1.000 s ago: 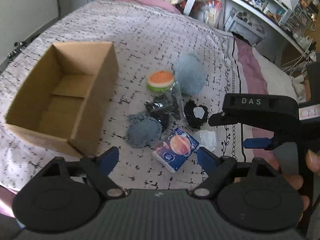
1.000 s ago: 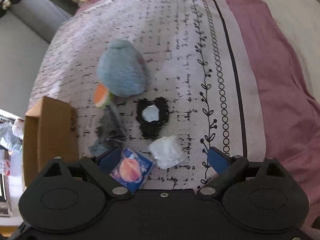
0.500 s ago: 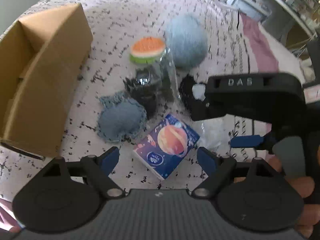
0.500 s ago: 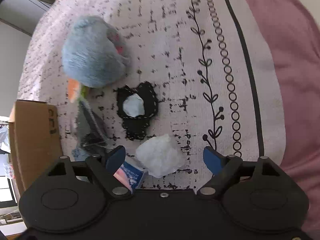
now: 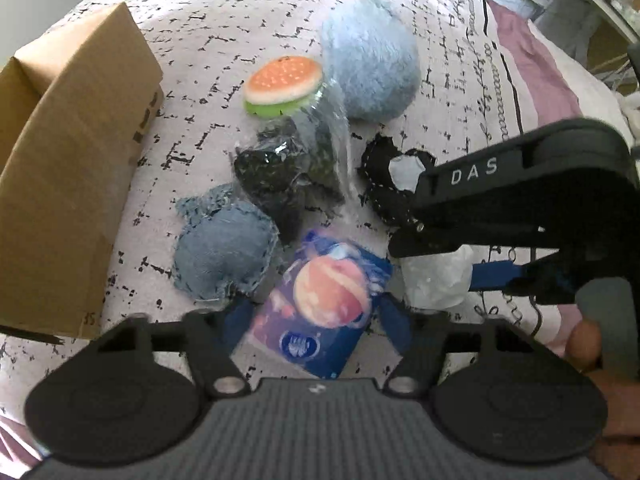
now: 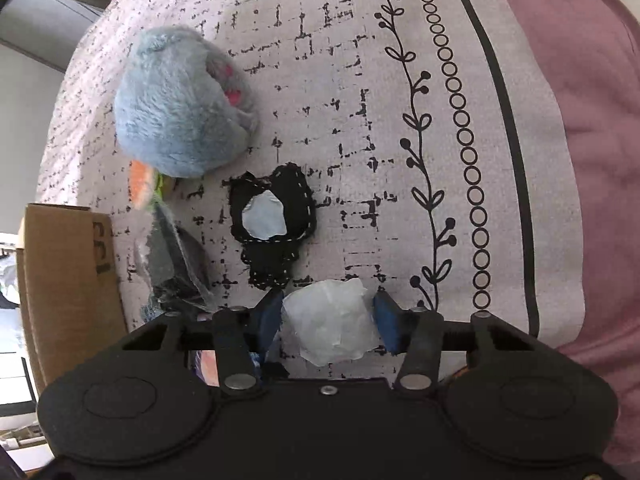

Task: Organize soft objects
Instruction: 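Grasp the blue planet-print tissue pack with the left gripper while the right lifts the white plastic, then carry both items into the cardboard box and open both grippers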

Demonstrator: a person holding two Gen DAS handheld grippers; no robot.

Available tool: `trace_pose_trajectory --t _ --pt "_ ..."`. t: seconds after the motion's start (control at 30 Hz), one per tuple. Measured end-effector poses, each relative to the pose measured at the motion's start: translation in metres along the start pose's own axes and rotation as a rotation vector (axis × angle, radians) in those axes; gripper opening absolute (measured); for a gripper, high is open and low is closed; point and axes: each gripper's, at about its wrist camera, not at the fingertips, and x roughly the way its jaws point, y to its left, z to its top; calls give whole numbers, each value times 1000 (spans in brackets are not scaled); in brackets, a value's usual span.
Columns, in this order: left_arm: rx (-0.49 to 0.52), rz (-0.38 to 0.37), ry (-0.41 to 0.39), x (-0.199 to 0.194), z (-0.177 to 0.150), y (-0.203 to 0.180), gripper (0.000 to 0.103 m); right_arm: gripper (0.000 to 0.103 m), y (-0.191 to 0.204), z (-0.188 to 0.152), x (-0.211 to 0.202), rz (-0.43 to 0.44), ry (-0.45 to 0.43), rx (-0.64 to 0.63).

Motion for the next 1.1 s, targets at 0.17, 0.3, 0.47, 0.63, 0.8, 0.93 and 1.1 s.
trace_pose_trajectory --t 0.17,0.3,0.47,0.63,0.8,0.93,1.1 --pt "-45 0 -21 -15 -4 3 56 48 -7 -1 -14 53 -27 7" --pt "-75 -12 -60 -34 -6 8 56 48 -11 -4 -31 85 -66 -7" --pt "-105 -21 -113 -55 -3 14 56 48 -7 -12 -59 113 -140 -43" --pt "-137 -48 -165 -81 -3 20 56 48 16 -23 -85 77 -212 -133" --pt "-152 -60 -213 -105 -1 29 56 48 43 -33 -106 102 -248 -182" --pt "-172 -65 -245 -123 1 43 56 48 65 -37 -119 109 -269 -201" --pt "-176 -57 -269 -141 5 61 56 48 89 -42 -126 120 -276 -216"
